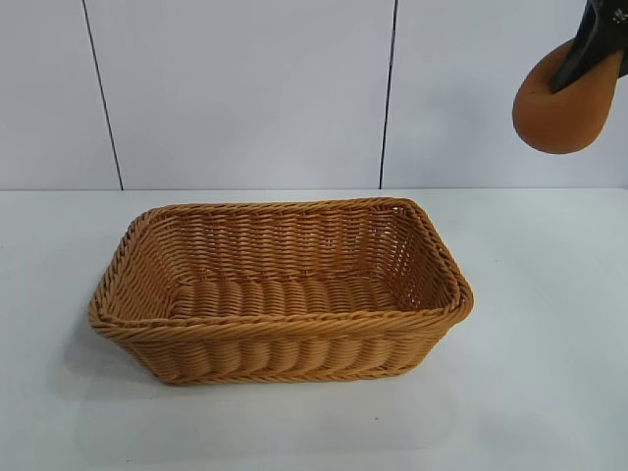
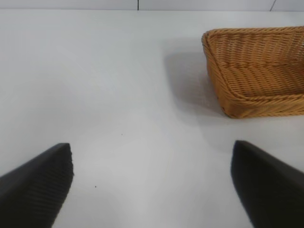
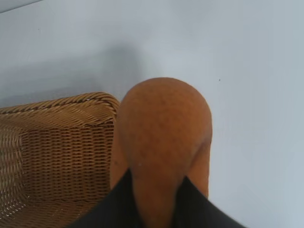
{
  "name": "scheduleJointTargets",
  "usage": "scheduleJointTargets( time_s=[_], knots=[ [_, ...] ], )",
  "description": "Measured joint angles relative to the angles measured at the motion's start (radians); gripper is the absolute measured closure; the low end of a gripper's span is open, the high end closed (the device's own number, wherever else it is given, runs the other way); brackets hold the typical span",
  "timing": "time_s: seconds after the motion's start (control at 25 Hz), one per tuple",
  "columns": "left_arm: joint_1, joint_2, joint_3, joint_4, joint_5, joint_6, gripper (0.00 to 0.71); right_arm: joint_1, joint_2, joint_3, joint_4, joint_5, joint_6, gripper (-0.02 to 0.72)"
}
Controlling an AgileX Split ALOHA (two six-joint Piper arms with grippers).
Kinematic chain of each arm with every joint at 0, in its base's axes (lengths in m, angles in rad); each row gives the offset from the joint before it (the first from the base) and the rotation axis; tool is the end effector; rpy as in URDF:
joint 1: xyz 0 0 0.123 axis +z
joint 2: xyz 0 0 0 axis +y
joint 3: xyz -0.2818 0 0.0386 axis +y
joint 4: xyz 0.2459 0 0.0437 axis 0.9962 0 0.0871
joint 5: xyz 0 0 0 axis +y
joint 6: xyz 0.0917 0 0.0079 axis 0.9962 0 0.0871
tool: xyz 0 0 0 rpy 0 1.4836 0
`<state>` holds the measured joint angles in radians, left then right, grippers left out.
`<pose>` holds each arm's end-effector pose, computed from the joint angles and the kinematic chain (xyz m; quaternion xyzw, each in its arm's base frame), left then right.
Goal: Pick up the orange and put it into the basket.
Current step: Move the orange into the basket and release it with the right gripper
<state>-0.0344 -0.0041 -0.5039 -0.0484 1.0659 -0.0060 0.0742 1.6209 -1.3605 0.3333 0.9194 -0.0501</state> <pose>-0.0066 -0.0037 0.2765 0.0132 0.8521 -0.0347 0.5220 0.3417 0.0494 0.3036 0.0068 0.9604 0.1548 0.2317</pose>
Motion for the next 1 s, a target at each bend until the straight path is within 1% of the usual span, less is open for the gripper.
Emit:
scheduleJointTargets(
  time_s=[0.04, 0.08, 0.2, 0.24, 0.36, 0.52, 0.6, 0.76, 0.92, 1.0],
  knots=[
    [0.000, 0.000, 0.000, 0.000, 0.000, 0.000, 0.070, 0.023, 0.000, 0.000, 0.000, -0.001, 0.000, 0.660],
    [0.000, 0.000, 0.000, 0.000, 0.000, 0.000, 0.070, 0.023, 0.000, 0.000, 0.000, -0.001, 0.000, 0.660],
    [0.000, 0.000, 0.000, 0.000, 0.000, 0.000, 0.070, 0.110, 0.013, -0.002, 0.006, -0.017, 0.002, 0.660],
    [0.000, 0.000, 0.000, 0.000, 0.000, 0.000, 0.070, 0.181, 0.035, -0.005, 0.012, -0.039, 0.012, 0.660],
    [0.000, 0.000, 0.000, 0.000, 0.000, 0.000, 0.070, 0.283, 0.077, -0.008, 0.014, -0.073, 0.025, 0.660],
    [0.000, 0.000, 0.000, 0.000, 0.000, 0.000, 0.070, 0.405, 0.136, -0.008, 0.025, -0.134, 0.050, 0.660],
    [0.000, 0.000, 0.000, 0.000, 0.000, 0.000, 0.070, 0.449, 0.167, -0.008, 0.029, -0.169, 0.059, 0.660],
    [0.000, 0.000, 0.000, -0.001, 0.000, 0.000, 0.070, 0.500, 0.252, -0.008, 0.037, -0.266, 0.065, 0.660],
    [0.000, 0.000, 0.000, -0.001, -0.001, 0.000, 0.070, 0.508, 0.342, -0.008, 0.077, -0.376, 0.068, 0.660],
    [0.000, 0.000, 0.000, -0.001, -0.001, 0.000, 0.070, 0.508, 0.383, -0.008, 0.089, -0.411, 0.068, 0.660]
  ],
)
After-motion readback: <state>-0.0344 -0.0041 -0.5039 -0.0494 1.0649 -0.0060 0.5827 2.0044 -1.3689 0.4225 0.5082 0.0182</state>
